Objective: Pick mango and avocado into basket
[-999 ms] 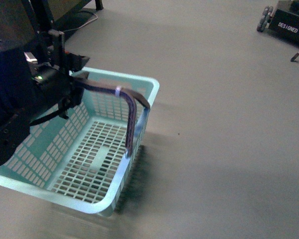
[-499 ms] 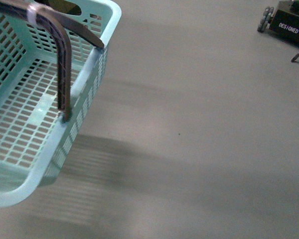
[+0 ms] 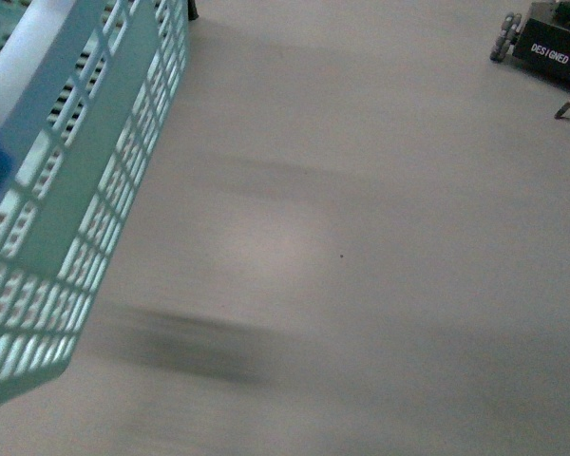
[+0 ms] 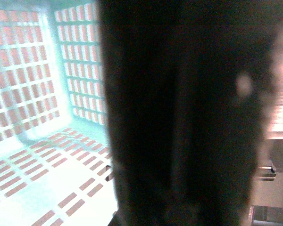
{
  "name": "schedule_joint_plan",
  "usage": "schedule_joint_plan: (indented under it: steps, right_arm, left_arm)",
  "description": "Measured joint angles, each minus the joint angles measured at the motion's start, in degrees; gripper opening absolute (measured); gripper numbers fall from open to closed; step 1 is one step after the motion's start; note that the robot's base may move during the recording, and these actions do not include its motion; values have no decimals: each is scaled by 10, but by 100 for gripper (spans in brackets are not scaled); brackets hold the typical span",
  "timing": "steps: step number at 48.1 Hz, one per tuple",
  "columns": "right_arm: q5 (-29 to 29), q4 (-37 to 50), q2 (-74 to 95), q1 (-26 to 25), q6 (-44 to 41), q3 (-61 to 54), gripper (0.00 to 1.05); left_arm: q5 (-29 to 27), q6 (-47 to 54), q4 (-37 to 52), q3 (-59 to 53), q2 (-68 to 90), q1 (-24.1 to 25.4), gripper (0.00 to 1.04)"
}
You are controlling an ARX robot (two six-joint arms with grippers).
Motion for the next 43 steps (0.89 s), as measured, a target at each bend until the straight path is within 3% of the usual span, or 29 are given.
schedule_joint_plan:
  steps: [43]
  right_arm:
    - [0, 0, 0, 0, 0, 0, 97]
  left_arm:
    - [-2, 12, -5, -10, 4, 0, 6]
